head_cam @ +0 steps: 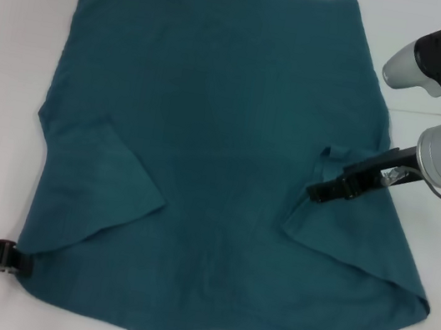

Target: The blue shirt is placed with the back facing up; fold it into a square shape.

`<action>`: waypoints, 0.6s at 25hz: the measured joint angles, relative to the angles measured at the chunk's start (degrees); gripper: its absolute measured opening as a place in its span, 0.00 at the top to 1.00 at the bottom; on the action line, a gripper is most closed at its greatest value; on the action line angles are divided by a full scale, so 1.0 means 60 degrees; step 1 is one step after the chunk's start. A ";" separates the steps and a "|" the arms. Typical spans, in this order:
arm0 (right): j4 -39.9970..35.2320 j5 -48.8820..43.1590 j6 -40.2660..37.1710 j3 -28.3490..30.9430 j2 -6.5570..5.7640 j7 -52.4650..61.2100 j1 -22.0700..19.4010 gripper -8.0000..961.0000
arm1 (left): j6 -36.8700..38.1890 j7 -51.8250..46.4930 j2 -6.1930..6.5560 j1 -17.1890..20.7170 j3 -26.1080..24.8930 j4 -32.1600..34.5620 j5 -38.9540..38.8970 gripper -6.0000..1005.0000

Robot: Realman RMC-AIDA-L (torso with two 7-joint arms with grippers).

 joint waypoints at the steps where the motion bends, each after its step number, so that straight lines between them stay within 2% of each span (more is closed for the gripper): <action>1: 0.0000 0.0004 -0.0015 0.0001 0.0000 0.0003 0.0000 0.14 | -0.0007 0.0007 0.0001 0.0004 0.0000 0.0000 -0.0014 0.95; 6: -0.0441 -0.0359 -0.0647 -0.0015 -0.0034 0.0455 -0.0022 0.14 | 0.0046 0.0035 0.0039 -0.0026 -0.0008 0.0004 -0.0058 0.97; 15: -0.1906 -0.2504 -0.3287 -0.0033 -0.0017 0.2041 -0.0152 0.15 | 0.0114 0.0084 0.0077 -0.0116 -0.0013 0.0034 -0.0061 0.97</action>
